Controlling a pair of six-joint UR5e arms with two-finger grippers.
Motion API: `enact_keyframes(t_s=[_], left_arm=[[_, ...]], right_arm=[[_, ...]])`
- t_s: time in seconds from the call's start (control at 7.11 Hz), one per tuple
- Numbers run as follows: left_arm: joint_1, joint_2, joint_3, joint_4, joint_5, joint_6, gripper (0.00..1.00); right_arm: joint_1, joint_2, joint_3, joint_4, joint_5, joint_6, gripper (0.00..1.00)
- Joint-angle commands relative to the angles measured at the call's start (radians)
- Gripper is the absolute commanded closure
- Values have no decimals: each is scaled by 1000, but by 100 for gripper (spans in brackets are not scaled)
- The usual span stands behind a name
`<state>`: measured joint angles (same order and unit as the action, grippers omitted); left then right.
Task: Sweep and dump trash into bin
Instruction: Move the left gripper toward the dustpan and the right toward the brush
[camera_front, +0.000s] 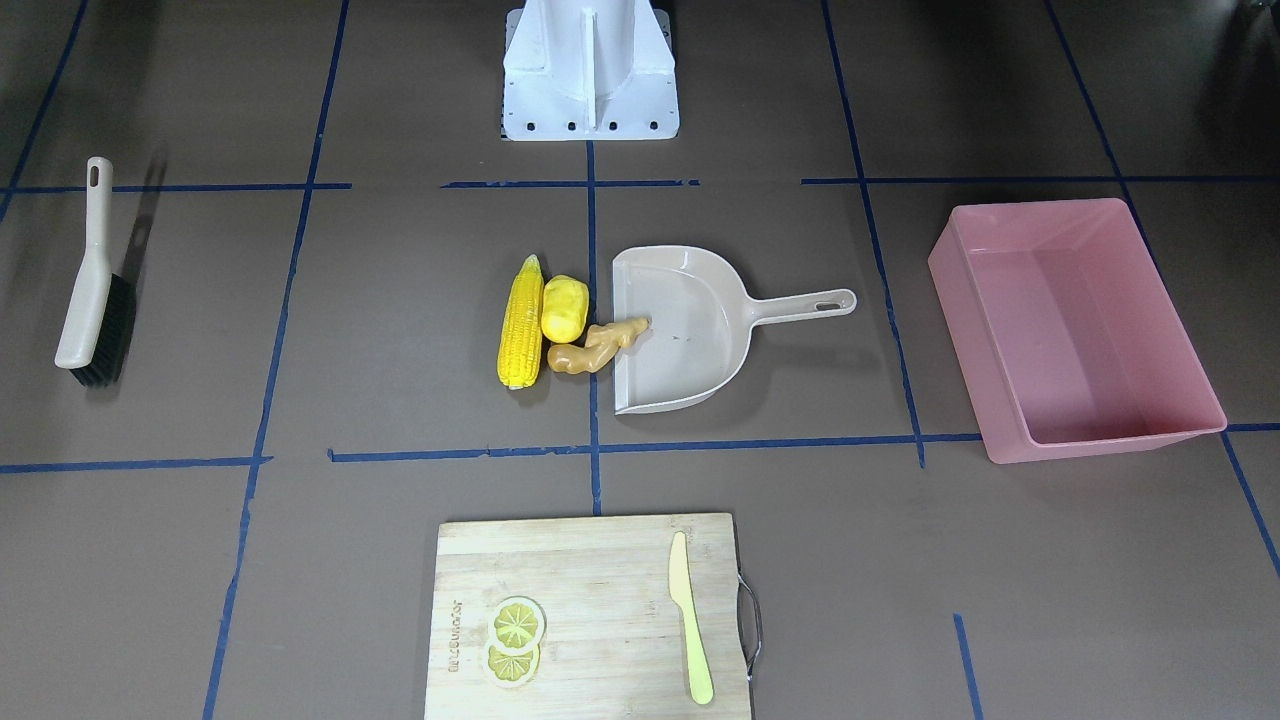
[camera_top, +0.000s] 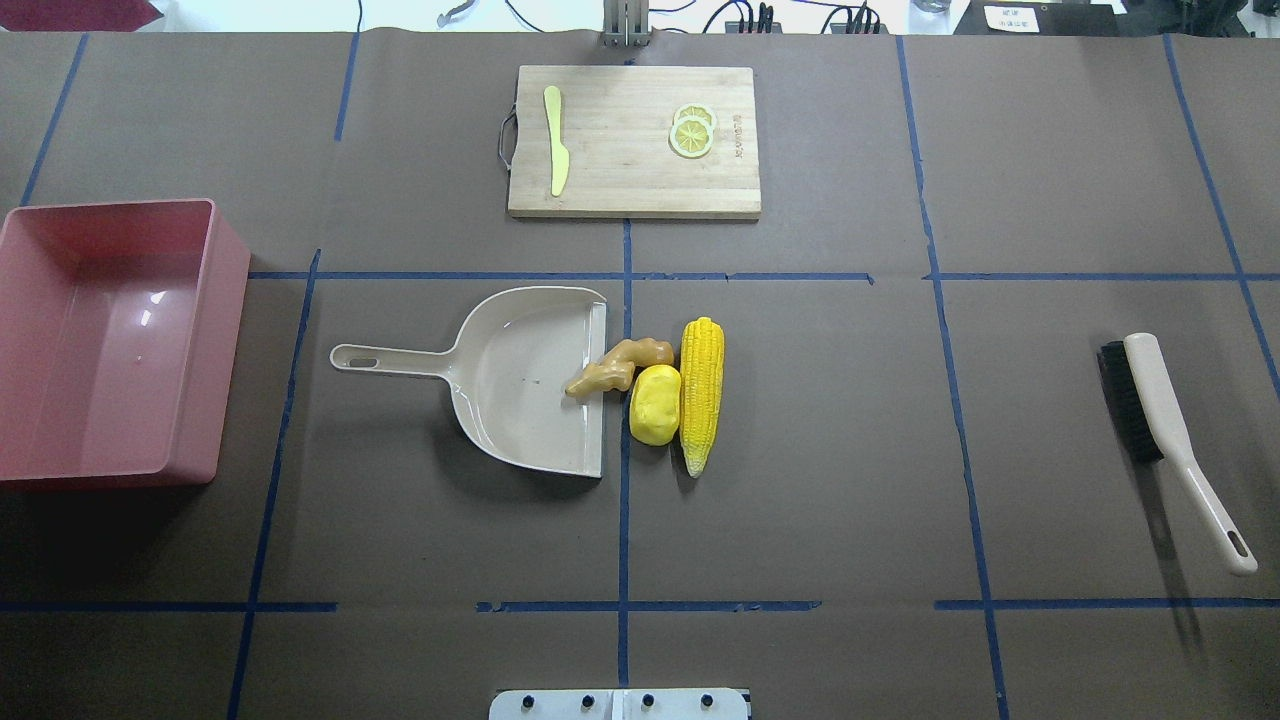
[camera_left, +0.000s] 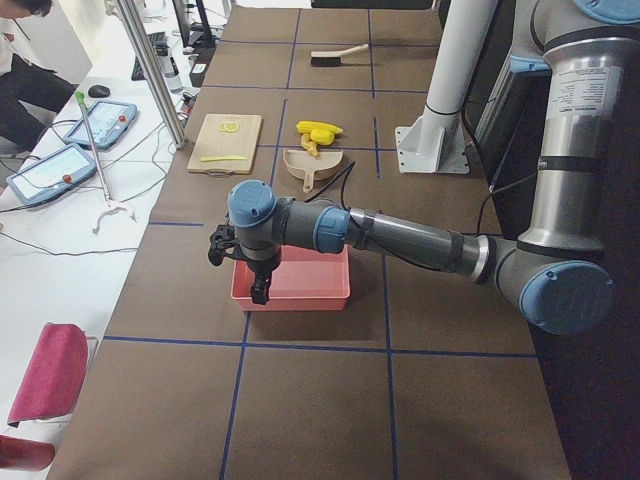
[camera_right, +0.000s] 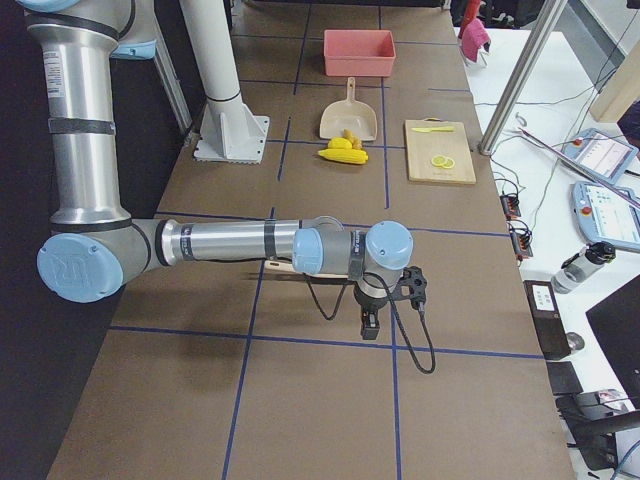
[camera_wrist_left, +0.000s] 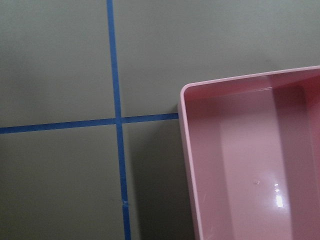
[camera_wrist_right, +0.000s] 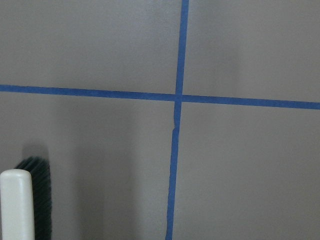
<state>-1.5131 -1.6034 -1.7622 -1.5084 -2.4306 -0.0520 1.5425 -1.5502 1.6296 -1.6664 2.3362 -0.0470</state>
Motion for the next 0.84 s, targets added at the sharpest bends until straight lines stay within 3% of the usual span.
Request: enact_keyframes(t_s=[0.0,0.7], left_arm=[[36,19,-40,-40,14,39,0],[50,51,-49,-50,15,40,0]], right_arm=[[-1,-5,-4,7,-18,9,0],[-48,-13,18,42,-11,9,0]])
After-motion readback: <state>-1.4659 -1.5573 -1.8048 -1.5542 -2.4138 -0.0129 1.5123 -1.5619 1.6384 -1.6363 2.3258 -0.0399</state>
